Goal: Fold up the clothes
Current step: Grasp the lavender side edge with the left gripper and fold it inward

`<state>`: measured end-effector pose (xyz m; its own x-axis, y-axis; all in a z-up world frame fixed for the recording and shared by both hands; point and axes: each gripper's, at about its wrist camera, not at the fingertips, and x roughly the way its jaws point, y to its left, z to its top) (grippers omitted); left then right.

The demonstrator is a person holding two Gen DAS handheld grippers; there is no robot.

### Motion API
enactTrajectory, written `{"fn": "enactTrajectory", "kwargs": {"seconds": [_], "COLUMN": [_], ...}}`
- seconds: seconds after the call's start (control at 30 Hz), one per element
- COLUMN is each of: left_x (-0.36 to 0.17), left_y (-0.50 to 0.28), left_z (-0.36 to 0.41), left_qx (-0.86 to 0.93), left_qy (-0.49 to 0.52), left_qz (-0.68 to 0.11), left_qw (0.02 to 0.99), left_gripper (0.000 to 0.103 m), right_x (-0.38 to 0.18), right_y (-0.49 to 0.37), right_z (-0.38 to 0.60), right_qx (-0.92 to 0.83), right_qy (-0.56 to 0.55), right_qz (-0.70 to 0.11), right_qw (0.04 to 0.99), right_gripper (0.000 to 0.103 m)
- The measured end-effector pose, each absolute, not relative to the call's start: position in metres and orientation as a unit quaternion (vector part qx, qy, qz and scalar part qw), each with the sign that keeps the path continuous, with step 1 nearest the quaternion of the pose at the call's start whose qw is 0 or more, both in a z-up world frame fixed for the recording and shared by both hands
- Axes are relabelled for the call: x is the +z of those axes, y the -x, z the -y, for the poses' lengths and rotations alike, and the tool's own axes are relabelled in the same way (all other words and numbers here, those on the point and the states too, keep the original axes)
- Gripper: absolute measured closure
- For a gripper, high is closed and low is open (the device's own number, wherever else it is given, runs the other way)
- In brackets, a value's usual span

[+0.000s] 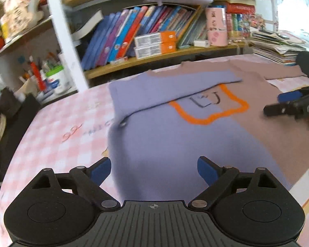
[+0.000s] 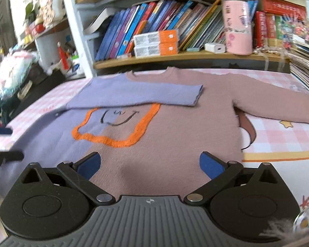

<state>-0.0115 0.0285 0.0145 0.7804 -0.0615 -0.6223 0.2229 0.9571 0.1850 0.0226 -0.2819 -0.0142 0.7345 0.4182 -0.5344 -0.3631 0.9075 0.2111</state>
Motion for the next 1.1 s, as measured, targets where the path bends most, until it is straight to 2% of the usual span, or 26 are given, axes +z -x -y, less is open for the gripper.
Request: {"fn": "enactTrajectory", "kwargs": {"seconds": [0.2, 0.27, 0.3, 0.33, 0.37, 0.4, 0.43, 0.47, 0.5, 0.6, 0.67, 0.8, 1.1], "left_x": [0.014, 0.012, 0.010, 0.008, 0.006, 0.004, 0.001, -0.002, -0.005, -0.010, -0.010, -0.011, -0.010], "left_y": [0.023, 0.020, 0.019, 0.017, 0.016, 0.015, 0.014, 0.014, 0.013, 0.014, 0.015, 0.020, 0.038], "left_z": [-0.056, -0.061, -0.064, -0.066, -0.068, -0.070, -0.073, -0.076, -0.078, -0.085, -0.091, -0.103, -0.124], "left_qx": [-0.066, -0.066, -0.066, -0.066, -0.066, -0.067, -0.069, -0.073, -0.079, -0.094, -0.101, -0.108, -0.083], "left_qy": [-0.051, -0.036, -0.030, -0.024, -0.017, -0.010, -0.001, 0.008, 0.018, 0.035, 0.046, 0.065, 0.078], "left_qz": [-0.306, -0.306, -0.306, -0.307, -0.307, -0.308, -0.311, -0.314, -0.320, -0.325, -0.324, -0.318, -0.316], "left_qw": [0.948, 0.949, 0.949, 0.949, 0.949, 0.949, 0.948, 0.946, 0.944, 0.940, 0.940, 0.940, 0.942], "left_gripper": [0.011, 0.015, 0.018, 0.026, 0.036, 0.041, 0.051, 0.059, 0.062, 0.076, 0.096, 0.097, 0.098], "right_x": [-0.004, -0.001, 0.000, 0.000, -0.002, -0.004, -0.006, -0.007, -0.009, -0.013, -0.016, -0.015, -0.014], "right_y": [0.003, 0.014, 0.019, 0.024, 0.028, 0.032, 0.035, 0.039, 0.042, 0.049, 0.052, 0.053, 0.059], "right_z": [0.300, 0.306, 0.309, 0.312, 0.315, 0.318, 0.322, 0.324, 0.327, 0.332, 0.332, 0.325, 0.301], "right_qx": [0.187, 0.184, 0.178, 0.170, 0.162, 0.153, 0.148, 0.144, 0.141, 0.130, 0.130, 0.144, 0.164], "right_qy": [-0.056, -0.043, -0.033, -0.020, -0.015, -0.009, -0.009, -0.010, -0.012, -0.013, -0.013, -0.015, 0.007], "right_qz": [-0.244, -0.239, -0.239, -0.245, -0.253, -0.261, -0.270, -0.278, -0.285, -0.303, -0.311, -0.315, -0.316], "right_qw": [0.950, 0.953, 0.954, 0.954, 0.954, 0.953, 0.951, 0.950, 0.948, 0.944, 0.942, 0.938, 0.935], "right_gripper": [0.001, 0.003, 0.008, 0.013, 0.023, 0.033, 0.038, 0.047, 0.053, 0.065, 0.072, 0.086, 0.087]}}
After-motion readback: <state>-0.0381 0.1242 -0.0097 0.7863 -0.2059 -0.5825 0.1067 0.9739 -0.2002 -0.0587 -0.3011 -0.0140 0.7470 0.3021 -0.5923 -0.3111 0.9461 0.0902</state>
